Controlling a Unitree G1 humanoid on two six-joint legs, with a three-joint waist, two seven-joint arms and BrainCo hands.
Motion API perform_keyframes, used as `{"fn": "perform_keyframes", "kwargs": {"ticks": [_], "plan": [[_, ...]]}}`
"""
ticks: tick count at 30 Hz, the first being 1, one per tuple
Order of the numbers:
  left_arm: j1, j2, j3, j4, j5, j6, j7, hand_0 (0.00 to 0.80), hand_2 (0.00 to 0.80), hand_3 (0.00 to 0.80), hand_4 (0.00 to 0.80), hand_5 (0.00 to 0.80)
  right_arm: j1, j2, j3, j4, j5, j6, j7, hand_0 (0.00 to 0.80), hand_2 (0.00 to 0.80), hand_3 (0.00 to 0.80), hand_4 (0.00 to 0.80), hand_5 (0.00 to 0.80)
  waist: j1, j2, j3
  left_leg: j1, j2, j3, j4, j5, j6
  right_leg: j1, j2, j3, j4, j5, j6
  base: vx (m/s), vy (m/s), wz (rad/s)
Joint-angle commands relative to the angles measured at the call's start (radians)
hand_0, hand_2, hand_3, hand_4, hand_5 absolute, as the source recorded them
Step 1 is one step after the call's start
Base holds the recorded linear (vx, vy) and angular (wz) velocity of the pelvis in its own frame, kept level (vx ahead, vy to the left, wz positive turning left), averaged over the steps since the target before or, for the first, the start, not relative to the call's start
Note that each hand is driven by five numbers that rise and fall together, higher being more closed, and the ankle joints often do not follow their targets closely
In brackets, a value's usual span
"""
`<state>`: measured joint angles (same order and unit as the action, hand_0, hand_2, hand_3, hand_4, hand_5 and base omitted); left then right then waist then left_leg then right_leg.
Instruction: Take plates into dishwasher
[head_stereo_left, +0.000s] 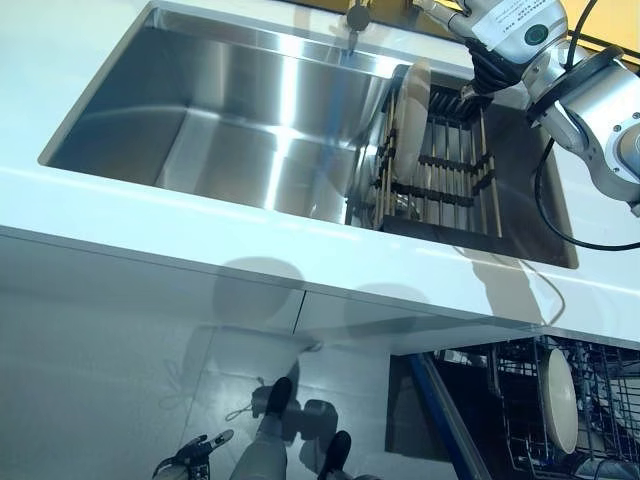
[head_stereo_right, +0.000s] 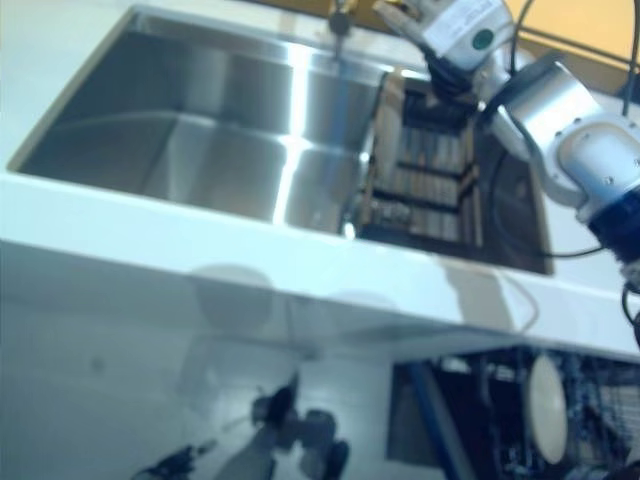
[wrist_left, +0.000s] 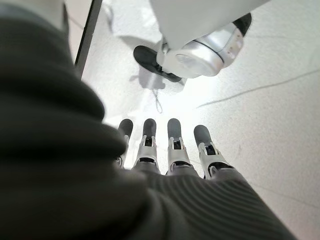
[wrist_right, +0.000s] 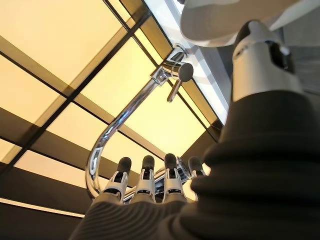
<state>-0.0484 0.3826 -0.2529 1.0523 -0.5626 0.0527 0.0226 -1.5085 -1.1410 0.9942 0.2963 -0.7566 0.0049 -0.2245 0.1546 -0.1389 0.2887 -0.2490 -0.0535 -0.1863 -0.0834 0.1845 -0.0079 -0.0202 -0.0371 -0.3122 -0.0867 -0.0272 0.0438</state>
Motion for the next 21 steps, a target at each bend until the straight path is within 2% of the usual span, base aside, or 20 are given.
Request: {"fn": "perform_keyframes", "kwargs": {"ticks": [1,21], "plan": [[-0.008,0.019,0.022,0.008,-0.023,-0.027,0.01,0.0,0.0,0.0,0.0,0.0,-0.117,0.001,0.048,0.0,-0.02,0.019,-0.01,0.0,0.0,0.0,0.0,0.0,0.007,-0.029,0.003,0.085,-0.032,0.069,-0.004,-0.147,0.04,-0.06,0.019,-0.018,-0.001,0.049,0.013,0.01,0.015,0.07],[0.0,0.023,0.029,0.009,-0.033,-0.081,0.0,0.0,0.0,0.0,0.0,0.0,-0.087,0.014,0.071,0.018,-0.065,-0.032,0.062,0.0,0.0,0.0,0.0,0.0,0.013,-0.032,0.022,0.083,-0.031,0.075,-0.004,-0.151,0.041,-0.066,0.016,-0.024,-0.001,0.052,0.018,0.001,0.001,0.0]]}}
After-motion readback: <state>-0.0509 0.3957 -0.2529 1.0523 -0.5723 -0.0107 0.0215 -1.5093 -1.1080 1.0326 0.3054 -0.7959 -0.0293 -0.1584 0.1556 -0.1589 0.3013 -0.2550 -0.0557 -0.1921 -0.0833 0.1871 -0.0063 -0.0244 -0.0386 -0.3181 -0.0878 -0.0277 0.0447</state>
